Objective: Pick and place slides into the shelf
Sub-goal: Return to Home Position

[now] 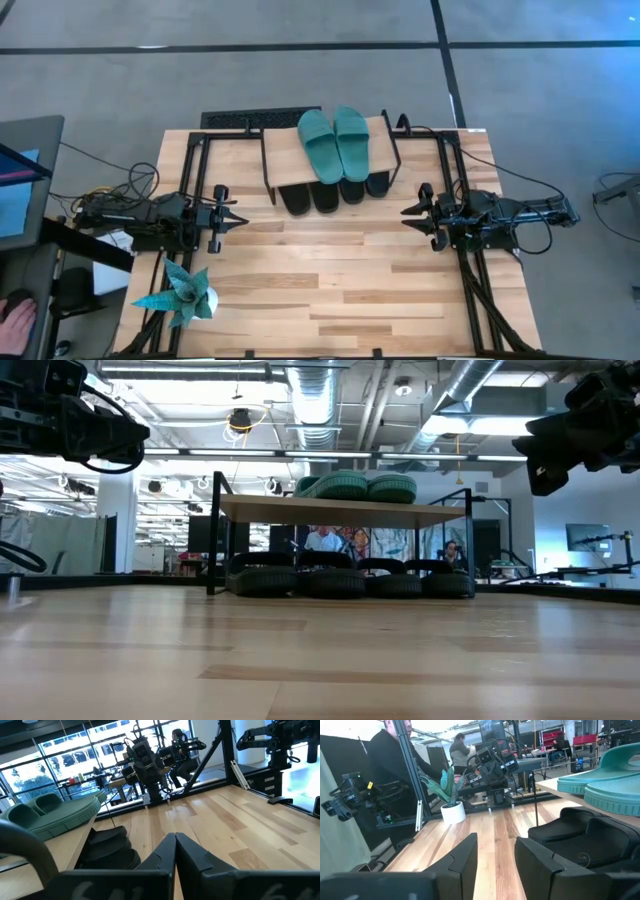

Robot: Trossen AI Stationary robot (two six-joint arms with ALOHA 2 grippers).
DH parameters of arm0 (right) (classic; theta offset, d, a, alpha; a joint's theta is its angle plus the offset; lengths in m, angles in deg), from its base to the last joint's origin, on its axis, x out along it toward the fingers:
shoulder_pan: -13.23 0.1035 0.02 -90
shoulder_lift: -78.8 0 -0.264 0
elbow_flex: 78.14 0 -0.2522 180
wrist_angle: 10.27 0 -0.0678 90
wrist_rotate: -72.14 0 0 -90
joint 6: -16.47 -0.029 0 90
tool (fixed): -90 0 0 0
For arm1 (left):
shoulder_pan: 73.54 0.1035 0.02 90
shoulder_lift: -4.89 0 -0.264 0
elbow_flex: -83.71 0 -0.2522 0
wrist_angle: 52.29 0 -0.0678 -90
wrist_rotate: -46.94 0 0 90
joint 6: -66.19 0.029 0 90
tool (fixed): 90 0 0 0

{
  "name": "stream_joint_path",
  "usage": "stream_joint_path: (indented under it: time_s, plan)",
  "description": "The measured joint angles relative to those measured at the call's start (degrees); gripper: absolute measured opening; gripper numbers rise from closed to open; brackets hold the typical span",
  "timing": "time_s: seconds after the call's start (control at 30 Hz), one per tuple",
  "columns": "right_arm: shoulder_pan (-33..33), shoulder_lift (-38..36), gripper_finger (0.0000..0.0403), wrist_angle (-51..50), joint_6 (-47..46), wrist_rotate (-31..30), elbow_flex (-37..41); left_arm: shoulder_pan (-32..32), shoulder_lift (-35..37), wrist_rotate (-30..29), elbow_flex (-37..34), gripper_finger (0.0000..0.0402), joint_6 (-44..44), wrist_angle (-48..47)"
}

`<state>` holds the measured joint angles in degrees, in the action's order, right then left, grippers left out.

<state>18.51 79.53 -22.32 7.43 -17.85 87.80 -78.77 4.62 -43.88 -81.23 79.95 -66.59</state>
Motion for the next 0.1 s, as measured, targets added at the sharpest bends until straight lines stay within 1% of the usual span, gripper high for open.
stream_joint_path:
  time_s: [0.1]
  plan:
    - [0.0,0.0,0.0118,0.0,0.0,0.0,0.0,0.0,0.0,0.0,0.0,0.0,0.0,0.0]
